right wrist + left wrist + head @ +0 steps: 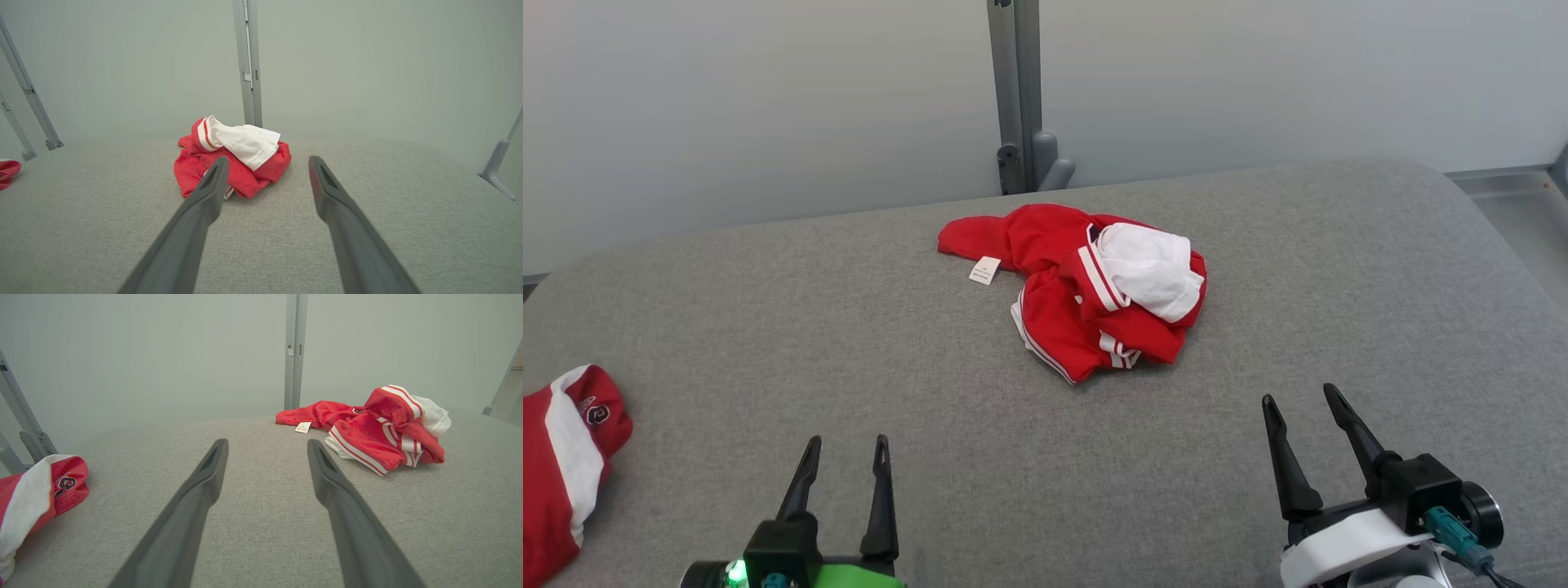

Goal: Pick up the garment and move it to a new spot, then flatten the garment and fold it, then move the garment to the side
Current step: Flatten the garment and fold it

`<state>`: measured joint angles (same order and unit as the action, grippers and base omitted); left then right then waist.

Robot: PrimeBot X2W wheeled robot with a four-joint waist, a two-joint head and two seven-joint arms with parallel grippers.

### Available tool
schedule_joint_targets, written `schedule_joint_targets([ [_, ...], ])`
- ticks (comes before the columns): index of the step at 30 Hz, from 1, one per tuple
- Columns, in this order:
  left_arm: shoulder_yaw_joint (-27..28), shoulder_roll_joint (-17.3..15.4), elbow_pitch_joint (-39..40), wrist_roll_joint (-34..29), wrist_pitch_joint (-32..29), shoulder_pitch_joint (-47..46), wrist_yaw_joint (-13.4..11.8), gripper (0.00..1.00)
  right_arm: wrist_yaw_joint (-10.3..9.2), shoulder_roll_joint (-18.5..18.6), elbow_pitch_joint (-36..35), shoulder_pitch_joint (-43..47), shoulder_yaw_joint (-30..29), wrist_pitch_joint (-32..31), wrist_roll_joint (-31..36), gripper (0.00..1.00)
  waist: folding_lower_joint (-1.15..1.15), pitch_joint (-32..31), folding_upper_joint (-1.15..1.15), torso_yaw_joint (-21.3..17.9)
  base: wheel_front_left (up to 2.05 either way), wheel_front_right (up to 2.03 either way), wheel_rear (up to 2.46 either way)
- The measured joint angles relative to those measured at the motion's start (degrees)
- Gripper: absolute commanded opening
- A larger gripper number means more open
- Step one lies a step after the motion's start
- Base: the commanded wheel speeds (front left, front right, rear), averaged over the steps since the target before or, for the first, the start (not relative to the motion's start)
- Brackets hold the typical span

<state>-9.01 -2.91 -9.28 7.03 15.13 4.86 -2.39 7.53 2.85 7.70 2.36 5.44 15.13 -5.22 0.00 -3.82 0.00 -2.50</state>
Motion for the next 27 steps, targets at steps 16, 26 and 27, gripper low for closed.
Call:
schedule_joint_targets([
  [16, -9.4, 0.1, -6.2, 8.2, 0.0, -21.3, 5.2, 1.0, 0.0, 0.0, -1.6, -5.4, -1.9, 0.0, 1.3, 1.0, 0.0, 8.3, 0.0, -4.0, 0.0, 0.0, 0.0],
  [26, -18.8, 0.2, -17.8, 12.7, 0.0, -33.9, 7.4, 1.0, 0.0, 0.0, -2.1, -8.0, -1.3, 0.0, 1.0, 1.0, 0.0, 15.1, 0.0, -7.5, 0.0, 0.0, 0.0],
  [27, -19.6, 0.2, -19.4, 13.6, 0.0, -35.2, 7.4, 1.0, 0.0, 0.0, -2.1, -8.2, -1.2, 0.0, 0.8, 1.0, 0.0, 15.6, 0.0, -7.9, 0.0, 0.0, 0.0],
])
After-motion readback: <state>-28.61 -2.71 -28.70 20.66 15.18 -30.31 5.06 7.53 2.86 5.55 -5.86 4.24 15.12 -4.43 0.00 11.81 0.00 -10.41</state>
